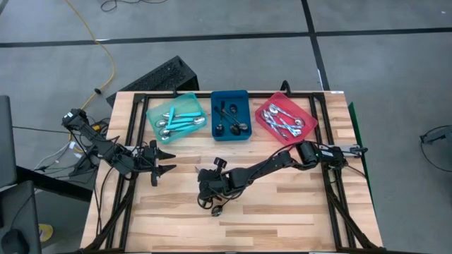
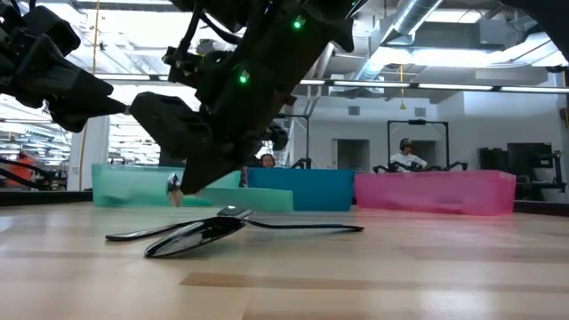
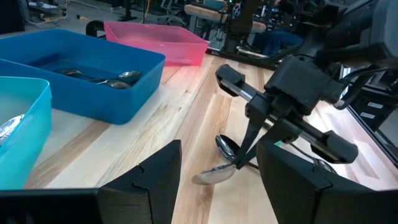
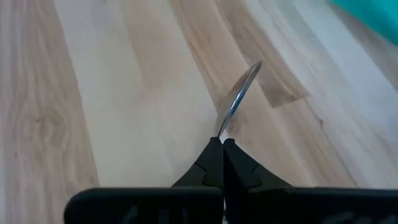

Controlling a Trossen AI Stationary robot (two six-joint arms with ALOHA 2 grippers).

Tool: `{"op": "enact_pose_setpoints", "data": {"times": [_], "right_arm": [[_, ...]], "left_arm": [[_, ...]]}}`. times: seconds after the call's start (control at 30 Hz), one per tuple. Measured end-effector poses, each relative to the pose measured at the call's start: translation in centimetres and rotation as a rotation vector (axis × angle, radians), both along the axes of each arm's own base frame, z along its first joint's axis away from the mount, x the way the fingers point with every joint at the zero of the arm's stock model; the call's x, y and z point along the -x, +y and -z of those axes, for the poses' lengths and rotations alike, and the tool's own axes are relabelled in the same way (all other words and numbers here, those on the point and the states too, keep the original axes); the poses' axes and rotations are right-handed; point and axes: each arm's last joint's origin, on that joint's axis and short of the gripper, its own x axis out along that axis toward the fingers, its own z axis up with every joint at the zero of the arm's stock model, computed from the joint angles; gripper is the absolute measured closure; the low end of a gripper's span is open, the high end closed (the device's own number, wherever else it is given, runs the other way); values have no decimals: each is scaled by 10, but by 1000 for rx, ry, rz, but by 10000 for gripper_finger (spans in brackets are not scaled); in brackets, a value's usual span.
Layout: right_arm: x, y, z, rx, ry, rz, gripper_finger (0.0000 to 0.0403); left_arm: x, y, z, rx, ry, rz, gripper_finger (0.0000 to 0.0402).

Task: Sort silverware by color (type)
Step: Put the blue spoon into the light blue bin

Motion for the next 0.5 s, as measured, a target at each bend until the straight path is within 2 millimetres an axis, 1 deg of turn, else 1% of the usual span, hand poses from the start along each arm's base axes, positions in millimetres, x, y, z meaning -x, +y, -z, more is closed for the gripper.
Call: {"op": "enact_pose_setpoints", "data": {"times": [0.33, 0.5], "right_arm": [[0, 1, -1, 27, 2, -6, 389], [-5, 1, -12, 42, -23, -23, 389]], "left_arm": [[0, 0, 0, 1, 0, 0, 207], [0, 0, 0, 1, 0, 0, 207]]}}
